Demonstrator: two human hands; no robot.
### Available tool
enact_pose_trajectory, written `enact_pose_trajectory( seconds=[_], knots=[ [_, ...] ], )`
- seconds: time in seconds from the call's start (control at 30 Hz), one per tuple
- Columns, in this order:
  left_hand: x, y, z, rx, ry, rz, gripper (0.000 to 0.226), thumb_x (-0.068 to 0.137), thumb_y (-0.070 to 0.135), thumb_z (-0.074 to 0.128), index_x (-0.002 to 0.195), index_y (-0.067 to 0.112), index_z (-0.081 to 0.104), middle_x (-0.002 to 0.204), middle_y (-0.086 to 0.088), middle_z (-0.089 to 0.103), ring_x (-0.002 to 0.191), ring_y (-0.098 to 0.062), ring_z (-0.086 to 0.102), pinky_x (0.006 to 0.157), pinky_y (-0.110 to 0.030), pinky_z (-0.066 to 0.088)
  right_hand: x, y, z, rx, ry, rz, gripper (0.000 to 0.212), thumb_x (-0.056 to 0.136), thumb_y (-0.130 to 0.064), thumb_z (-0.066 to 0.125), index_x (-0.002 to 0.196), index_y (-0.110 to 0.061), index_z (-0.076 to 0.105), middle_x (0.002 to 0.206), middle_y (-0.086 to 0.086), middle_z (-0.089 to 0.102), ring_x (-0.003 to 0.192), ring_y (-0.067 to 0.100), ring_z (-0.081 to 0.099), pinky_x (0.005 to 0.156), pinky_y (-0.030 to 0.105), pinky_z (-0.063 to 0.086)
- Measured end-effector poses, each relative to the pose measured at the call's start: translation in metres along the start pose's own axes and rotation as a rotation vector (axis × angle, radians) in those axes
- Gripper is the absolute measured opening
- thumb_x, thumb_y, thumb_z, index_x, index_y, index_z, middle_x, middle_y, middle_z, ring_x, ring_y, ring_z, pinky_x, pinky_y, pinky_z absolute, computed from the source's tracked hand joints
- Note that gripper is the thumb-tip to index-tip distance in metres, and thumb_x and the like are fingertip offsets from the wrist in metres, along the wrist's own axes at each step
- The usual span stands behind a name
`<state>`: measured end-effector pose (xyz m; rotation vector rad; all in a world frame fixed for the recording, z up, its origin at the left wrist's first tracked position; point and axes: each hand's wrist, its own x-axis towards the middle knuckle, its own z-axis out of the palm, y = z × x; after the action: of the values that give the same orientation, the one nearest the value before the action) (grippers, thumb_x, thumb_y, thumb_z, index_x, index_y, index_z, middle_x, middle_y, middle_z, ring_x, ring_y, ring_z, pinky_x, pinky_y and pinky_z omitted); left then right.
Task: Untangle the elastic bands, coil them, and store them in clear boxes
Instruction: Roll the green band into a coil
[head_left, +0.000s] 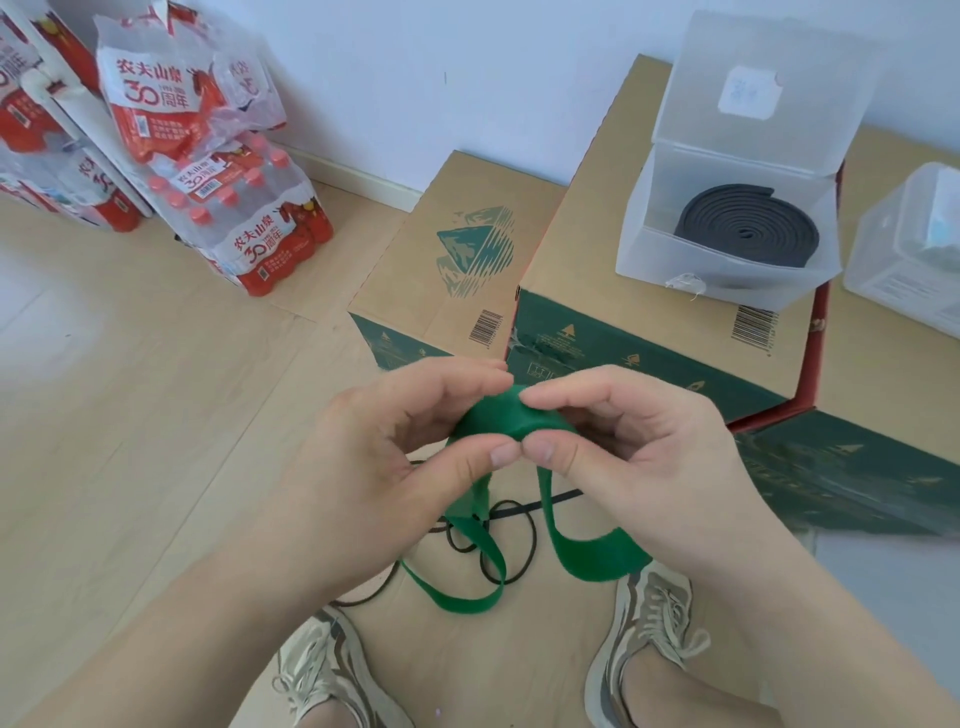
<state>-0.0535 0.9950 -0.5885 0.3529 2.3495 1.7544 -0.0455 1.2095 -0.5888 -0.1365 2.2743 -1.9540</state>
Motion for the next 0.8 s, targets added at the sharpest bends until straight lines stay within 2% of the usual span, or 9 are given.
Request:
enact_pose_trajectory(
  seconds=[0.1, 0.13, 0.23, 0.3, 0.4, 0.5, 0.6, 0.7, 0.8],
  knots=[
    [0.000, -0.001, 0.005, 0.114, -0.182, -0.108, 0.074, 0.080, 0.030, 0.088, 0.143, 0.039, 0.050, 0.126, 0.021, 0.069, 0.119, -0.004, 0.066, 0.106, -0.028, 0.052, 0.002, -0.003, 0.002, 0.148, 0.068, -0.005, 0.021, 0.077, -0.012, 0.079, 0.097, -0.014, 0.077, 0.099, 0.002, 0.081, 0.093, 0.018, 0.077, 0.083, 0.026, 0.060],
    [0.001, -0.003, 0.008, 0.139, -0.215, -0.133, 0.077, 0.081, 0.027, 0.088, 0.143, 0.042, 0.047, 0.123, 0.022, 0.069, 0.117, -0.004, 0.066, 0.105, -0.030, 0.052, 0.003, -0.005, 0.002, 0.197, 0.090, -0.004, 0.021, 0.076, -0.013, 0.078, 0.097, -0.014, 0.077, 0.098, 0.004, 0.081, 0.091, 0.017, 0.077, 0.083, 0.027, 0.060],
    [0.002, -0.009, 0.008, 0.205, -0.173, -0.170, 0.066, 0.080, 0.030, 0.088, 0.135, 0.043, 0.053, 0.111, 0.022, 0.072, 0.108, -0.006, 0.069, 0.099, -0.038, 0.056, 0.006, -0.005, -0.004, 0.181, 0.170, 0.000, 0.019, 0.079, -0.014, 0.078, 0.098, -0.017, 0.076, 0.100, 0.005, 0.080, 0.093, 0.019, 0.076, 0.085, 0.031, 0.062],
    [0.005, -0.009, -0.001, 0.308, -0.109, -0.170, 0.060, 0.079, 0.028, 0.087, 0.129, 0.044, 0.059, 0.108, 0.024, 0.072, 0.104, -0.002, 0.068, 0.098, -0.035, 0.056, 0.005, -0.001, -0.013, 0.039, 0.201, 0.031, 0.019, 0.087, -0.006, 0.076, 0.100, -0.021, 0.074, 0.099, -0.004, 0.080, 0.091, 0.010, 0.075, 0.083, 0.022, 0.059],
    [0.007, -0.005, -0.013, 0.247, 0.135, -0.116, 0.054, 0.075, 0.015, 0.089, 0.118, 0.038, 0.066, 0.101, 0.017, 0.074, 0.092, -0.009, 0.073, 0.091, -0.035, 0.059, 0.002, 0.006, -0.024, -0.250, 0.139, 0.076, 0.027, 0.095, -0.005, 0.071, 0.104, -0.030, 0.067, 0.104, -0.019, 0.074, 0.101, 0.003, 0.070, 0.087, 0.015, 0.053],
    [0.007, 0.004, -0.017, 0.033, 0.260, -0.044, 0.037, 0.064, 0.025, 0.092, 0.096, 0.025, 0.074, 0.095, 0.008, 0.079, 0.084, -0.016, 0.077, 0.081, -0.032, 0.063, 0.000, 0.010, -0.025, -0.351, 0.030, 0.145, 0.028, 0.095, -0.010, 0.069, 0.105, -0.032, 0.057, 0.109, -0.015, 0.070, 0.108, 0.006, 0.065, 0.095, 0.030, 0.054],
    [0.004, 0.007, -0.012, -0.025, 0.225, 0.005, 0.022, 0.069, 0.027, 0.095, 0.083, 0.023, 0.079, 0.099, 0.009, 0.080, 0.088, -0.015, 0.078, 0.082, -0.031, 0.063, -0.002, 0.005, -0.014, -0.257, -0.066, 0.195, 0.035, 0.089, -0.010, 0.077, 0.102, -0.028, 0.050, 0.119, -0.017, 0.070, 0.119, 0.003, 0.063, 0.102, 0.036, 0.052],
    [-0.001, 0.006, 0.000, 0.057, 0.155, 0.056, 0.020, 0.072, 0.034, 0.091, 0.088, 0.028, 0.082, 0.104, 0.014, 0.079, 0.093, -0.014, 0.077, 0.083, -0.034, 0.063, -0.003, -0.003, -0.003, -0.149, -0.073, 0.136, 0.045, 0.079, -0.011, 0.087, 0.104, -0.027, 0.052, 0.130, -0.017, 0.068, 0.131, 0.004, 0.059, 0.111, 0.039, 0.047],
    [-0.001, 0.004, 0.004, 0.080, 0.145, 0.058, 0.016, 0.071, 0.030, 0.090, 0.085, 0.029, 0.082, 0.103, 0.017, 0.079, 0.092, -0.011, 0.077, 0.077, -0.034, 0.064, -0.003, -0.006, 0.001, -0.162, -0.106, 0.075, 0.043, 0.076, -0.015, 0.091, 0.104, -0.033, 0.062, 0.120, -0.012, 0.073, 0.124, 0.010, 0.065, 0.108, 0.040, 0.050]
  ],
)
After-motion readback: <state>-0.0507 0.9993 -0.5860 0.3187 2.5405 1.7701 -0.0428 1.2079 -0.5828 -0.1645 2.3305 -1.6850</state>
